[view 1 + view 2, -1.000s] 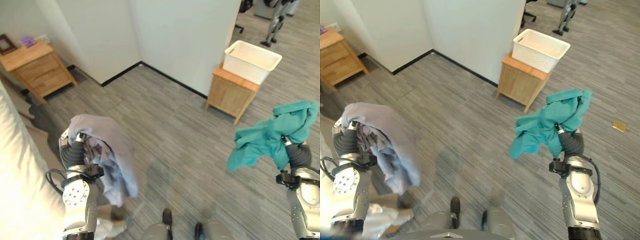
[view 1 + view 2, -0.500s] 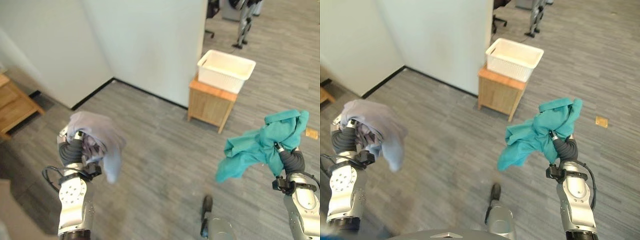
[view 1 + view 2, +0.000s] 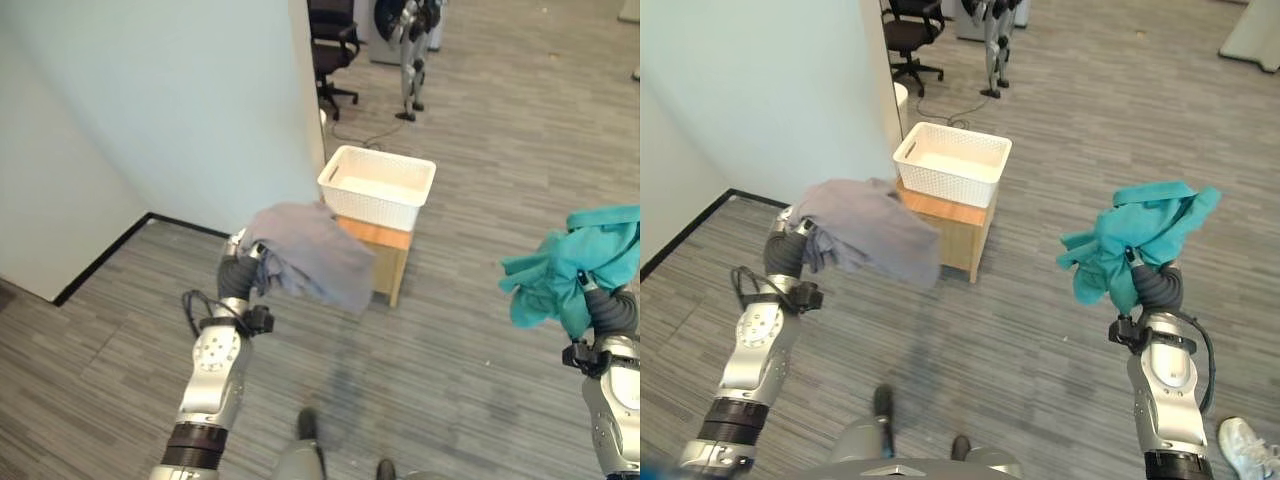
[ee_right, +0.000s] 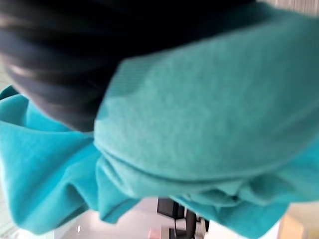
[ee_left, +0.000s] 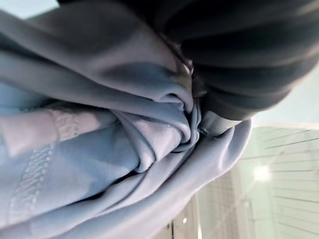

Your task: Pick up bed clothes into laundry basket.

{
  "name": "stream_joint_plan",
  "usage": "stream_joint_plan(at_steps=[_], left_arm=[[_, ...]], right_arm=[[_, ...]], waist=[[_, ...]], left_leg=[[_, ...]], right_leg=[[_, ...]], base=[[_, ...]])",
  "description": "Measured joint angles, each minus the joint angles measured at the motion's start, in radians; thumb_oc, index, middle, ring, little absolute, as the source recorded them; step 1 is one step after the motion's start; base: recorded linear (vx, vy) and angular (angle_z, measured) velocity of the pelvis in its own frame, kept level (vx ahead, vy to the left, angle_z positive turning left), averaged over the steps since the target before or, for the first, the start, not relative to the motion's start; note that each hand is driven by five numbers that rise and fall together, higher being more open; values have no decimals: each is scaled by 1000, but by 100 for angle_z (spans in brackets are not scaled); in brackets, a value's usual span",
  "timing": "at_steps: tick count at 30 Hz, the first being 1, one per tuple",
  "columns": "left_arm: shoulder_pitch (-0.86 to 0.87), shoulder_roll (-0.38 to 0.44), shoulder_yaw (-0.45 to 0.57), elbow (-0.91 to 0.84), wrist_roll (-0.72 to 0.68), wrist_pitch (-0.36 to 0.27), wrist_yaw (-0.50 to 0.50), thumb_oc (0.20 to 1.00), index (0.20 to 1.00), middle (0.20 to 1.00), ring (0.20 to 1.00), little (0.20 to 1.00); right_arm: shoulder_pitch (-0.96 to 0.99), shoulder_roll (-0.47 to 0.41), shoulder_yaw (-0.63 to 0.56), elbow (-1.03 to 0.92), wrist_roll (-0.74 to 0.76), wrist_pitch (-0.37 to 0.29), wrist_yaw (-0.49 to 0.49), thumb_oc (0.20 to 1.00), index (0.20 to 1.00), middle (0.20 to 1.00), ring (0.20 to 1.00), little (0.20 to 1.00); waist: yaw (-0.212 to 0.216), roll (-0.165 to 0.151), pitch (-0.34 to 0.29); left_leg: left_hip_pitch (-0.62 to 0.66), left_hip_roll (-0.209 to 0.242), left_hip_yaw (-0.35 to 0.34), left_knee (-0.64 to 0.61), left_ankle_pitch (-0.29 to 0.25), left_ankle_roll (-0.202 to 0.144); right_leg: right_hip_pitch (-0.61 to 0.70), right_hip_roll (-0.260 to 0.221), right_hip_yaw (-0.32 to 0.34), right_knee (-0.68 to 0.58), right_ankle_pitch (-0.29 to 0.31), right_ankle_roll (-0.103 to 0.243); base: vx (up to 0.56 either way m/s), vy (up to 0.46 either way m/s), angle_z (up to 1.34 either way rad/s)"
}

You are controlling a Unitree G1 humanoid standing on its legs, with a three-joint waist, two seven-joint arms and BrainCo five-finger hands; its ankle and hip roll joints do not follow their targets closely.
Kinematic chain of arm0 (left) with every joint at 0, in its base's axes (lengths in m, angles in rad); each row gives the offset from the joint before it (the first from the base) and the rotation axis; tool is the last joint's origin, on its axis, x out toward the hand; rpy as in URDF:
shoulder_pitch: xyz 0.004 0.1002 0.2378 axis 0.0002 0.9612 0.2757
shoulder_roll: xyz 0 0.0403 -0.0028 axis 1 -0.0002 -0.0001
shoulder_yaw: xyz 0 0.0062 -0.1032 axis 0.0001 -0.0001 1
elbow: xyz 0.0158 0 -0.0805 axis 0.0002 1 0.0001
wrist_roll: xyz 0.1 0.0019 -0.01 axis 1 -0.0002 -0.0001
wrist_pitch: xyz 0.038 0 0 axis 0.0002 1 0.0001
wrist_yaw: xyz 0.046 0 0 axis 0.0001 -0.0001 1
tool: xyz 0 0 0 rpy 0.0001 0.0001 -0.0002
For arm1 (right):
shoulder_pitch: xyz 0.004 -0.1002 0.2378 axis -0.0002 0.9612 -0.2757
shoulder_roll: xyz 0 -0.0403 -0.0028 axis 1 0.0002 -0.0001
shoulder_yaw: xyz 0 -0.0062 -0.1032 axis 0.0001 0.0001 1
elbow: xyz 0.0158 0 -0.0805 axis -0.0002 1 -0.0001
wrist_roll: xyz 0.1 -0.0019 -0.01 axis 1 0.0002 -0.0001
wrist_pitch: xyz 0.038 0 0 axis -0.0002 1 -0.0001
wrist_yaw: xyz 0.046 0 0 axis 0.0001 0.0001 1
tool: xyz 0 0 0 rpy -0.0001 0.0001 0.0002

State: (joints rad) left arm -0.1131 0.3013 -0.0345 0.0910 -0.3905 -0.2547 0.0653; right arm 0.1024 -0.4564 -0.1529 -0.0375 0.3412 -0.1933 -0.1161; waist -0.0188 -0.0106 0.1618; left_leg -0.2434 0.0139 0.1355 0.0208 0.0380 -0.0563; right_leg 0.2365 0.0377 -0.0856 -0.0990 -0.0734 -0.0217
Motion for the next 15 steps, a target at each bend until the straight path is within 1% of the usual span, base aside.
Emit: stream_joint_plan(at_steps=[1,2,3,4,5,6,7,8,9,10,11,12,13,14,15], left_arm=[[3,1,3,0,0,1,0,200,200,200,200,200],[17,2,7,-2,0,2,0,200,200,200,200,200],[34,5,15,-2,0,3,-1,200,200,200,200,200],[51,6,25,2,0,8,1,200,200,200,200,200],[71,13,34,3,0,20,4,200,200,200,200,200],[79,18,35,2,0,21,6,200,200,200,200,200],[81,32,40,3,0,24,8,200,200,200,200,200],[77,42,41,2,0,24,9,200,200,200,200,200],[75,48,42,1,0,24,9,200,200,200,200,200],[72,64,42,1,0,24,9,200,200,200,200,200],[62,72,44,1,0,25,9,200,200,200,200,200],[54,78,47,2,0,25,7,200,200,200,200,200],[41,80,49,1,0,24,6,200,200,200,200,200],[33,82,61,1,0,22,6,200,200,200,200,200],[23,83,63,19,-1,21,7,200,200,200,200,200]], right_arm=[[0,-2,6,-5,-13,3,2,200,200,200,200,200],[4,-5,11,-15,-28,9,11,200,200,200,200,200],[8,4,11,-26,-29,12,16,200,200,200,200,200],[-1,9,25,-27,-33,14,15,200,200,200,200,200],[-5,10,40,-30,-40,14,17,200,200,200,200,200],[-2,11,43,-32,-46,14,17,200,200,200,200,200],[-2,21,45,-37,-58,15,18,200,200,200,200,200],[5,25,42,-50,-58,14,18,200,200,200,200,200],[5,27,41,-58,-60,15,18,200,200,200,200,200],[6,31,39,-72,-68,16,20,200,200,200,200,200],[6,32,32,-74,-68,17,24,200,200,200,200,200],[7,33,23,-74,-68,18,24,200,200,200,200,200],[10,36,2,-72,-68,18,24,200,200,200,200,200],[8,35,-15,-68,-67,17,14,200,200,200,200,200],[10,36,-34,-58,-67,17,7,200,200,200,200,200]], waist=[[11,2,-1],[26,15,-14],[25,7,-22],[33,-4,-21],[35,-7,-22],[32,-9,-24],[25,-25,-23],[8,-38,-23],[-2,-37,-21],[-9,-26,-12],[-14,-14,-5],[-7,-8,-2],[-21,-1,0],[-29,2,1],[-35,3,-3]], left_leg=[[5,-4,23,14,0,4],[27,1,44,36,-4,7],[46,-8,46,38,51,74],[77,-12,62,25,64,93],[114,-13,76,3,64,105],[134,-19,77,-6,61,120],[169,-41,66,-21,58,148],[197,-65,50,-41,49,162],[213,-74,28,-54,39,160],[246,-82,1,-77,34,154],[267,-84,-19,-84,38,153],[284,-89,-56,-90,18,125],[286,-92,-71,-84,13,124],[306,-103,-113,-88,3,139],[316,-109,-170,-85,6,147]], right_leg=[[16,0,15,0,-16,5],[43,9,43,2,-49,16],[71,6,64,19,-84,35],[23,-13,72,156,-144,65],[-62,-20,65,373,-181,101],[-101,-27,57,467,-179,124],[-206,-59,50,703,-193,168],[-273,-78,55,812,-202,182],[-307,-86,61,838,-208,173],[-366,-99,57,830,-222,159],[-392,-116,51,740,-218,149],[-410,-131,52,668,-212,138],[-397,-140,59,533,-183,141],[-398,-153,85,417,-125,150],[-358,-121,228,281,-76,165]], base=[[432,86,-66],[388,101,-47],[325,91,-53],[283,94,-51],[281,83,-44],[281,83,-20],[282,41,22],[288,-7,38],[300,-78,59],[347,-153,70],[310,-159,71],[315,-194,88],[358,-193,108],[293,-157,139],[235,-158,135]])
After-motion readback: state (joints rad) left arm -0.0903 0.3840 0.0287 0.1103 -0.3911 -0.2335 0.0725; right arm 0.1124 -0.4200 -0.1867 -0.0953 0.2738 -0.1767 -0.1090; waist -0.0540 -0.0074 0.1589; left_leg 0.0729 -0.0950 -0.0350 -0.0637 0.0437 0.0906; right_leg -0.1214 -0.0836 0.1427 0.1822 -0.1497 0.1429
